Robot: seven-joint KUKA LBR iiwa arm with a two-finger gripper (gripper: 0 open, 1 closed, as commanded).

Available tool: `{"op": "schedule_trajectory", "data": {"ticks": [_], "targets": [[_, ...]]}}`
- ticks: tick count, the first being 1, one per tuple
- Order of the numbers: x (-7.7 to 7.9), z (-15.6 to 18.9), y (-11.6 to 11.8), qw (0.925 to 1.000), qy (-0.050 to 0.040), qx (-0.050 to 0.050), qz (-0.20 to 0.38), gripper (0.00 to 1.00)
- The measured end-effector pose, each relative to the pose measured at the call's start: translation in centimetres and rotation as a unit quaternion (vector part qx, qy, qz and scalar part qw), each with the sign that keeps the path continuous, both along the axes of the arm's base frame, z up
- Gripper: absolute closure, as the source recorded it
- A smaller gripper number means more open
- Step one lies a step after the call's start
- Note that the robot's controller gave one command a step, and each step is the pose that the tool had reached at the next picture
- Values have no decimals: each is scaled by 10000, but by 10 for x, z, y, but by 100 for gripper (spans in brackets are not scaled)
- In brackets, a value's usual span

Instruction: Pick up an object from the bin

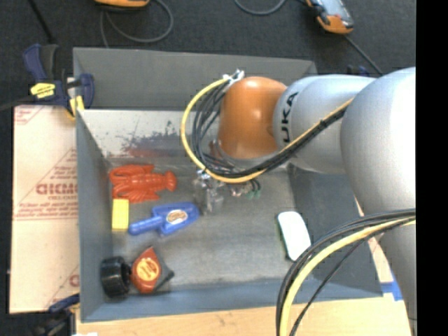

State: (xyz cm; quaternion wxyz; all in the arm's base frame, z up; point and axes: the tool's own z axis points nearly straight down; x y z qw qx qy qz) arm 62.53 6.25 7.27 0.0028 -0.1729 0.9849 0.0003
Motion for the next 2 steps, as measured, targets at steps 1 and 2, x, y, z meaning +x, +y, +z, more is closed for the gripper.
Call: {"op": "schedule_trajectory", "data": {"ticks": [1,2], "targets": [[1,12,2,10000,0,2,-38,100],[-22,45,1,9999,39,0,-98,100]]}}
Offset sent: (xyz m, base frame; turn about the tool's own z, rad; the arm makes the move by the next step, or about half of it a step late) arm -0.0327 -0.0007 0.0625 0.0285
